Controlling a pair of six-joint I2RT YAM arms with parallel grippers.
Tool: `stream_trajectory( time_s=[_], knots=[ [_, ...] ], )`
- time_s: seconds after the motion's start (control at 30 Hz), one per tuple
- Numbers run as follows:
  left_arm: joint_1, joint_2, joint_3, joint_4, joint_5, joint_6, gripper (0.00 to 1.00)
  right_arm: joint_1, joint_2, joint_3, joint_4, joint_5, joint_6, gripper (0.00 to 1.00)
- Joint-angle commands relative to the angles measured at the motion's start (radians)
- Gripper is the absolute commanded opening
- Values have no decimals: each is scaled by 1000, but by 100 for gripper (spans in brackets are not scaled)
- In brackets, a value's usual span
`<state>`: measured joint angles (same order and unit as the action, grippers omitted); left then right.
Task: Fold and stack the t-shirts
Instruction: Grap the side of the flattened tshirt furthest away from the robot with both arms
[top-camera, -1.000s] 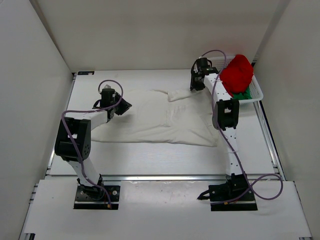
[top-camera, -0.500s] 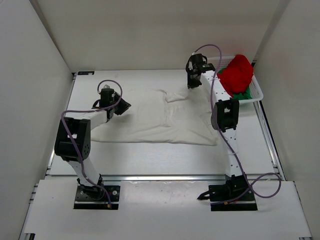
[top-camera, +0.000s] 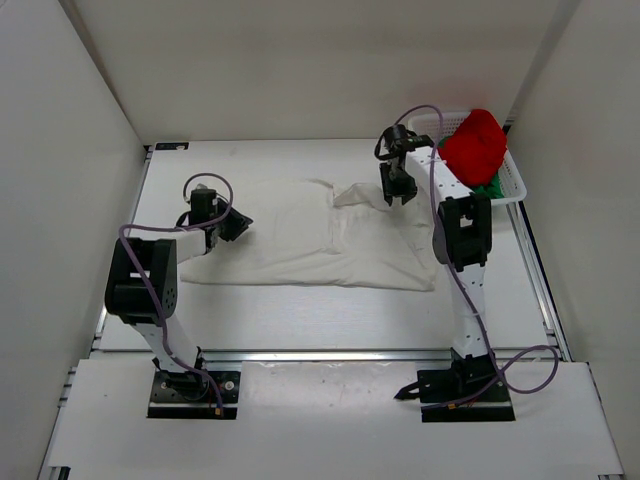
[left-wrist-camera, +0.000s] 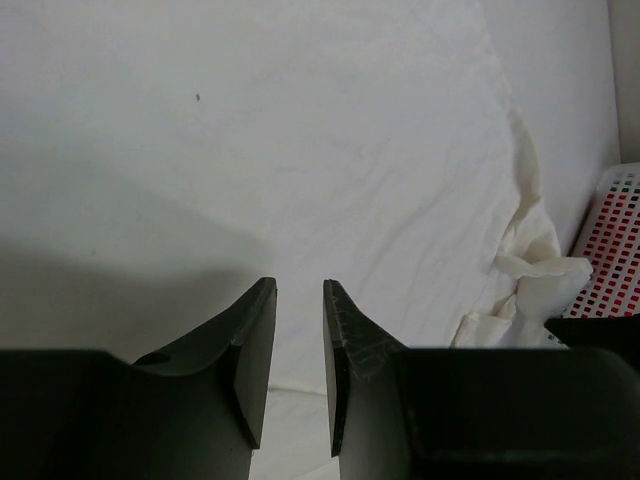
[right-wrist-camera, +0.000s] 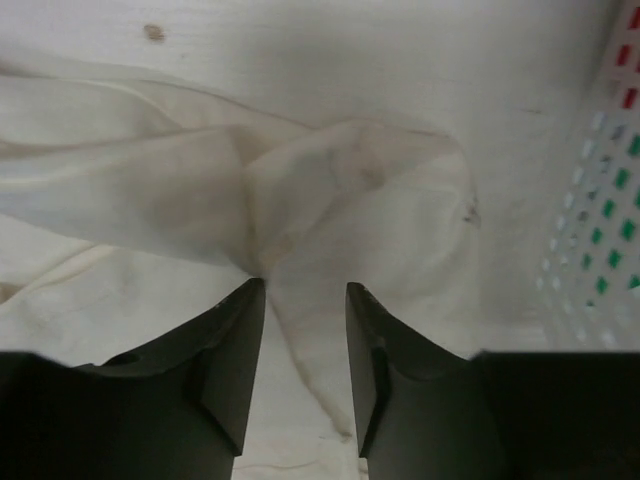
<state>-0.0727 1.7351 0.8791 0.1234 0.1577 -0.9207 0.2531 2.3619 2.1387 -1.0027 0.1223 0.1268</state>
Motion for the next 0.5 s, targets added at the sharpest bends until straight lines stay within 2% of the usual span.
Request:
stream_trajectory(
  time_s=[0.0, 0.07, 0.3, 0.33, 0.4, 0.47],
  knots=[
    [13, -65, -28, 42, 25, -20, 36, -41, -110, 47, 19, 27, -29, 37],
    [22, -74, -31, 47, 28, -23, 36, -43, -92, 98, 18, -7, -35, 41],
    [17, -72, 15, 25, 13, -14, 37, -34, 34, 300, 70, -107, -10, 40],
    [13, -68, 26, 22, 6, -9, 37, -37, 58, 320, 105, -177, -4, 40],
    [8, -57, 38, 13, 6, 0, 36, -34, 89, 326, 134, -246, 7, 42],
    [10, -52, 37, 13, 9, 6, 37, -28, 115, 323, 139, -239, 10, 42]
  ],
)
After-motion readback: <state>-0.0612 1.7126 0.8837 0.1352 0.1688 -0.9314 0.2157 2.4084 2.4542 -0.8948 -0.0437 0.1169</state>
